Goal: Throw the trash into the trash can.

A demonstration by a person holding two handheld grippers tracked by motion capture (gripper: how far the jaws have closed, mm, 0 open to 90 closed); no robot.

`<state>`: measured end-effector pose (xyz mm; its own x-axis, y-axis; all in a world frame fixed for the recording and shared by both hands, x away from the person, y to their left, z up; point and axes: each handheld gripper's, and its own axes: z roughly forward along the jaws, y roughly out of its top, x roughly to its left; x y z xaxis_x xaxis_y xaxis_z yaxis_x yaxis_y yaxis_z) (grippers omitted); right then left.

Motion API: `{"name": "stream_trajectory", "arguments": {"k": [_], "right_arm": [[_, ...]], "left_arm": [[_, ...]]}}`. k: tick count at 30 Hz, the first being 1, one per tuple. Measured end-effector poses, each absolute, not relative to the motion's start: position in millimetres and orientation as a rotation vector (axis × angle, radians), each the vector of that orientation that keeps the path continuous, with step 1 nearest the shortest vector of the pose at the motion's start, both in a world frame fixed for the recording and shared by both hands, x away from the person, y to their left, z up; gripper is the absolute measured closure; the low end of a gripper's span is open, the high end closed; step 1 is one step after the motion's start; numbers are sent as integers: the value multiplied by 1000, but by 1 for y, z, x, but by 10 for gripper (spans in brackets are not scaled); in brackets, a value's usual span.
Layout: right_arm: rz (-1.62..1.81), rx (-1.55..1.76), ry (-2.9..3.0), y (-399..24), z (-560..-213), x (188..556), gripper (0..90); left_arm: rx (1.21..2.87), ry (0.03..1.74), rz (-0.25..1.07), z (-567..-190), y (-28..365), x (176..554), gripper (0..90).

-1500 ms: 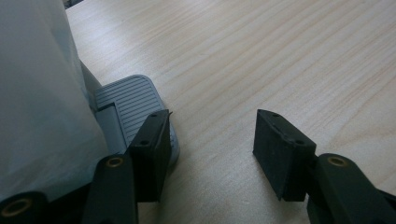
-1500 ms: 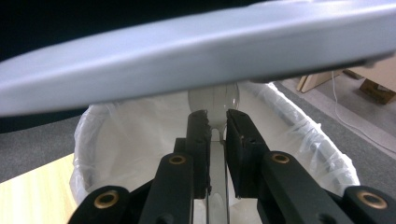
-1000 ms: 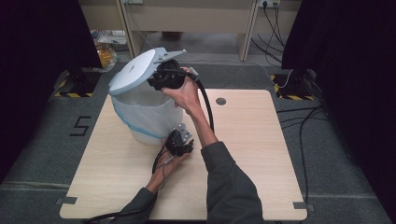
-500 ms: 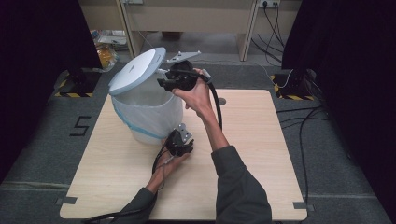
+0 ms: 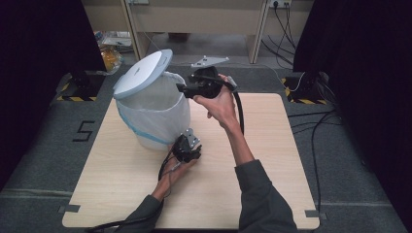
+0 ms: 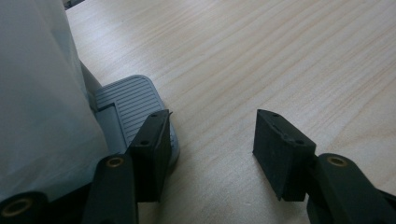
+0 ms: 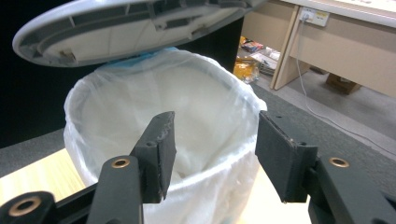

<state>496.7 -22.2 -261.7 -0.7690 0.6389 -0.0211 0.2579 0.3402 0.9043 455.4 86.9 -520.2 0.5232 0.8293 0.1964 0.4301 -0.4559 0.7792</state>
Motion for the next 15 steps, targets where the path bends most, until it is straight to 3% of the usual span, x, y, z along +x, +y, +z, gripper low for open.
{"name": "stream_trajectory", "arguments": {"k": [15], "right_arm": [[1374, 874, 2190, -78, -277, 480, 455]], "left_arm": [[2080, 1016, 761, -521, 87, 456, 460]]}}
